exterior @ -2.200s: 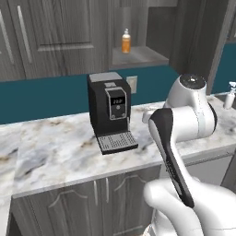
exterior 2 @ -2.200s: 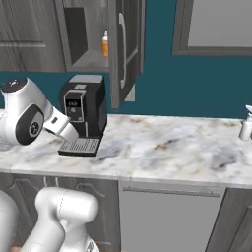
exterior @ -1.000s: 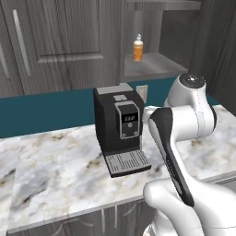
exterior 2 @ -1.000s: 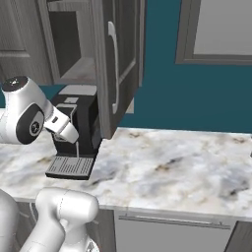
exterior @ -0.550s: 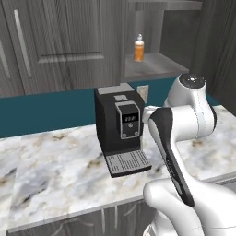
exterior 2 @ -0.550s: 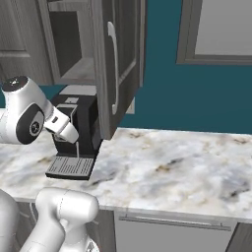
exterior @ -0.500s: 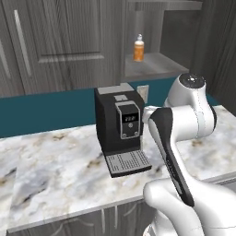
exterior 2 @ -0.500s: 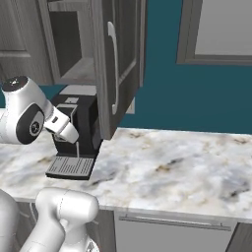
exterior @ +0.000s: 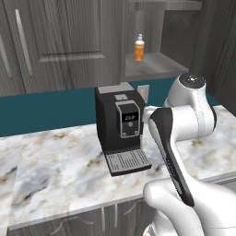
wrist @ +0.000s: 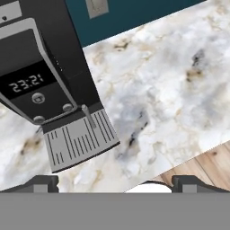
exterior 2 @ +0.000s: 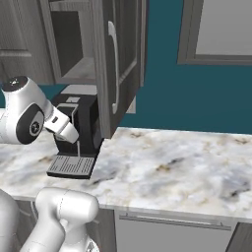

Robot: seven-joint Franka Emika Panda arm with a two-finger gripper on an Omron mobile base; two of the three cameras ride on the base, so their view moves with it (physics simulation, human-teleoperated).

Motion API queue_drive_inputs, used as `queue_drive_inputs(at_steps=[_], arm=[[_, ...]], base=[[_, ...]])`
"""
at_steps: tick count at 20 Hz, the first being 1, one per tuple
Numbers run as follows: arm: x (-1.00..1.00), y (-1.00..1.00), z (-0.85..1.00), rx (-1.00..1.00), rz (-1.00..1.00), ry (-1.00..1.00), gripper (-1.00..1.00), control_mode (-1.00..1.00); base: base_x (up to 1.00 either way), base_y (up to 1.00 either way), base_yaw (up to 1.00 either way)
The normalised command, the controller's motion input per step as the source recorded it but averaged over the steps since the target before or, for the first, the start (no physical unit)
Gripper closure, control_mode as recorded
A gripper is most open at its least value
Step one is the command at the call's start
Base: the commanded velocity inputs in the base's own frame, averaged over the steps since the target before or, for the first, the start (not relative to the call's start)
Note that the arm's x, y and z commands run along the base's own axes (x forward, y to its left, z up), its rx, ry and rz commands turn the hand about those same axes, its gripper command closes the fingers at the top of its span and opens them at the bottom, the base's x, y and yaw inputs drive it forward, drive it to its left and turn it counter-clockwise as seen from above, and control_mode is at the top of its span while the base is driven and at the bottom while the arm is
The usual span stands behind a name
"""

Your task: Locate and retrieve the spray and soap dispenser from the cabinet. Place them next to the sink.

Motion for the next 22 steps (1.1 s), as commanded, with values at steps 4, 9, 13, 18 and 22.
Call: queue_drive_inputs(at_steps=[4, 9, 13, 18, 22], arm=[[0.01, 0.00, 0.20, -0.03, 0.00, -0.01, -1.00, -1.00], [-0.04, 0.00, 0.54, -0.13, 0.00, -0.08, -1.00, -1.00], [-0.06, -0.02, 0.52, -0.12, 0.02, -0.13, -1.00, -1.00], [-0.10, -0.09, 0.56, -0.03, 0.14, -0.18, -1.00, -1.00], [-0.03, -0.21, 0.36, 0.00, 0.23, -0.26, -1.00, -1.00]], base=[[0.00, 0.00, 0.00], [0.00, 0.00, 0.00], [0.00, 0.00, 0.00], [0.00, 0.00, 0.00], [0.00, 0.00, 0.00]])
